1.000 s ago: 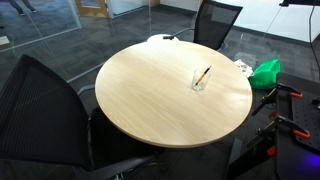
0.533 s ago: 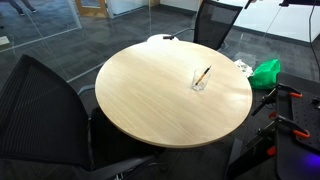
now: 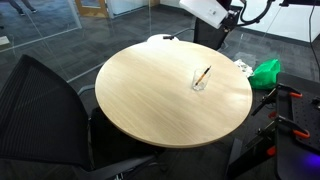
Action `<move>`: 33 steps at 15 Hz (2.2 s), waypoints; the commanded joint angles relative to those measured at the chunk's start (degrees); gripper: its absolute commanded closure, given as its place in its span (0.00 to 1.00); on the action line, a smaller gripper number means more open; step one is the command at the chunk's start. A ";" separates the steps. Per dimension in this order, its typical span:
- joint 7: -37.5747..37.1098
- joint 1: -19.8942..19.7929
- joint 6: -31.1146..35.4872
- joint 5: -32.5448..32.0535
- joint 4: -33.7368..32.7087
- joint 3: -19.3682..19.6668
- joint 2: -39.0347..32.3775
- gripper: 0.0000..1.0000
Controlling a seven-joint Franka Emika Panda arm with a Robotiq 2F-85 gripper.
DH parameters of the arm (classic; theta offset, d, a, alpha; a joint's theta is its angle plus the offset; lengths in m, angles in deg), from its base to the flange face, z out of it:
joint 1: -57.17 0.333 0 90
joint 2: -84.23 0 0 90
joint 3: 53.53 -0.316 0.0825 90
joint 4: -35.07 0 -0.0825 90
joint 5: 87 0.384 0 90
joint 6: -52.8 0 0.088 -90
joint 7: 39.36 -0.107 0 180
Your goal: Take the pen out of the glass
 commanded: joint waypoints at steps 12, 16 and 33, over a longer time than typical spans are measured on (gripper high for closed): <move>-4.47 7.53 -2.24 2.01 -5.59 7.51 -8.47 0.00; -7.07 8.32 -2.41 5.42 -6.37 8.61 -10.91 0.00; -4.68 9.69 -1.58 9.67 -8.73 13.95 -21.93 0.35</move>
